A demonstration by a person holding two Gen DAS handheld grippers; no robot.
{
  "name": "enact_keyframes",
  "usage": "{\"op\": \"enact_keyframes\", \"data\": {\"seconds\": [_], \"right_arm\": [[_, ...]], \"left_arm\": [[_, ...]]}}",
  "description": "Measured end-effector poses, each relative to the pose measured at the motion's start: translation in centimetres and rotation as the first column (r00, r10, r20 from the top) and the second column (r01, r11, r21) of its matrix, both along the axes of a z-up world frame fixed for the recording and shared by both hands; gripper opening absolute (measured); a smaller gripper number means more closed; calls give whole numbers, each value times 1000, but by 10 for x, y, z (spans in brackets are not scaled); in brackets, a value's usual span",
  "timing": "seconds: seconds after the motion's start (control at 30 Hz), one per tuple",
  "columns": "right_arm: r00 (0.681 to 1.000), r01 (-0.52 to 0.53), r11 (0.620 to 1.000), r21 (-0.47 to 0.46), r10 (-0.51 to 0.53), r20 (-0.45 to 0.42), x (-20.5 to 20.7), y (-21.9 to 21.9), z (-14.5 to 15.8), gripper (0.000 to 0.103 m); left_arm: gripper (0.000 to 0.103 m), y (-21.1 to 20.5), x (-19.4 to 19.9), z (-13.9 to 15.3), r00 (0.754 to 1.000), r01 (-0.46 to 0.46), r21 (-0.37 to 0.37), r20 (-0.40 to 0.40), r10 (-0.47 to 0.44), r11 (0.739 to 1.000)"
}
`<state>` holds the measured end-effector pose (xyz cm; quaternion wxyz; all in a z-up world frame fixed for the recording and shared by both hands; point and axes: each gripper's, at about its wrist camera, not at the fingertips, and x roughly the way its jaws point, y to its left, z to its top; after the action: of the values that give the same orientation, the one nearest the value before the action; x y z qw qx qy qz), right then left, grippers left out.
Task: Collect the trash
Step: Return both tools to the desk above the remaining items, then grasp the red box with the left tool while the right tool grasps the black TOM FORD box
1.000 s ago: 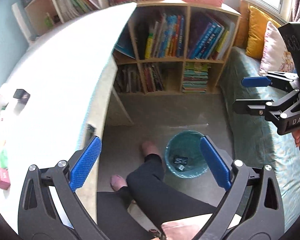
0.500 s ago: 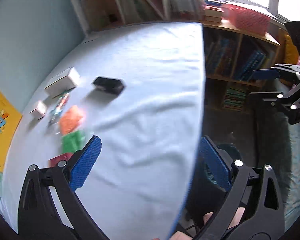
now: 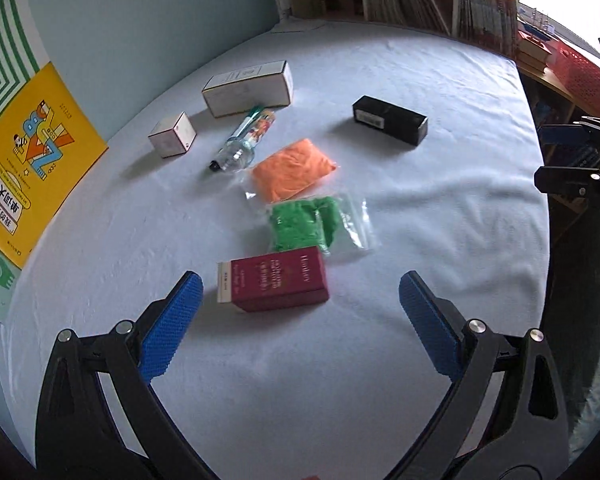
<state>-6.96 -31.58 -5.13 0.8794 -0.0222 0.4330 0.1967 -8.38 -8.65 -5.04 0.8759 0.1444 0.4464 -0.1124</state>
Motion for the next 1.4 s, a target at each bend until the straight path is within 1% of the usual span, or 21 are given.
{"op": "enact_keyframes", "data": {"seconds": [0.1, 0.27, 0.5, 0.73, 0.87, 0.9, 1.0, 1.07, 1.13, 1.17, 1.2, 1.23, 1.27, 1.3, 1.33, 1.4], "right_arm": [[1000, -21, 1000, -14, 21, -3, 14, 15, -2, 89], [999, -49, 998, -32, 49, -2, 36, 35, -3, 89], [999, -47, 997, -55, 46, -16, 59, 45, -8, 89], [999, -42, 995, -95, 42, 5, 77, 55, -12, 87], [999, -46, 994, -101, 46, 1, 84, 58, -17, 86], [999, -48, 993, -109, 48, -1, 86, 60, -19, 81], [999, -50, 991, -126, 48, -15, 91, 63, -25, 70], [999, -49, 990, -129, 47, -21, 95, 64, -29, 65], [999, -47, 990, -136, 45, -21, 98, 65, -30, 56], [999, -49, 989, -140, 46, -23, 99, 66, -31, 51], [999, -49, 988, -143, 46, -26, 99, 67, -33, 46], [999, -50, 988, -147, 46, -29, 100, 67, -34, 44], [998, -51, 987, -152, 47, -33, 100, 67, -35, 39], [998, -50, 987, -156, 46, -32, 100, 67, -36, 30], [999, -46, 986, -157, 42, -29, 100, 66, -36, 28], [999, -39, 989, -142, 36, -28, 99, 63, -35, 27]], "left_arm": [[96, 9, 4, -4, 1000, -20, -20, -16, 20, 1000], [96, 19, 11, -13, 999, -38, -14, -31, 38, 999], [96, 29, 23, -23, 996, -61, -48, -68, 58, 997], [96, 26, 32, -29, 995, -57, -66, -80, 51, 996], [96, 30, 36, -34, 994, -66, -81, -89, 59, 995], [96, 32, 37, -35, 994, -69, -91, -93, 61, 993], [96, 37, 39, -35, 993, -80, -119, -95, 68, 990], [94, 39, 40, -35, 993, -80, -125, -94, 69, 989], [87, 38, 41, -36, 994, -73, -130, -95, 61, 989], [85, 37, 40, -37, 994, -69, -134, -97, 56, 989], [80, 36, 40, -37, 994, -62, -138, -98, 49, 988], [74, 35, 40, -38, 994, -54, -139, -99, 41, 989], [73, 34, 39, -38, 995, -49, -137, -98, 36, 989], [69, 34, 38, -38, 995, -45, -137, -92, 32, 990], [69, 33, 37, -37, 995, -40, -137, -92, 28, 990], [68, 34, 37, -36, 996, -41, -132, -87, 29, 990]]}}
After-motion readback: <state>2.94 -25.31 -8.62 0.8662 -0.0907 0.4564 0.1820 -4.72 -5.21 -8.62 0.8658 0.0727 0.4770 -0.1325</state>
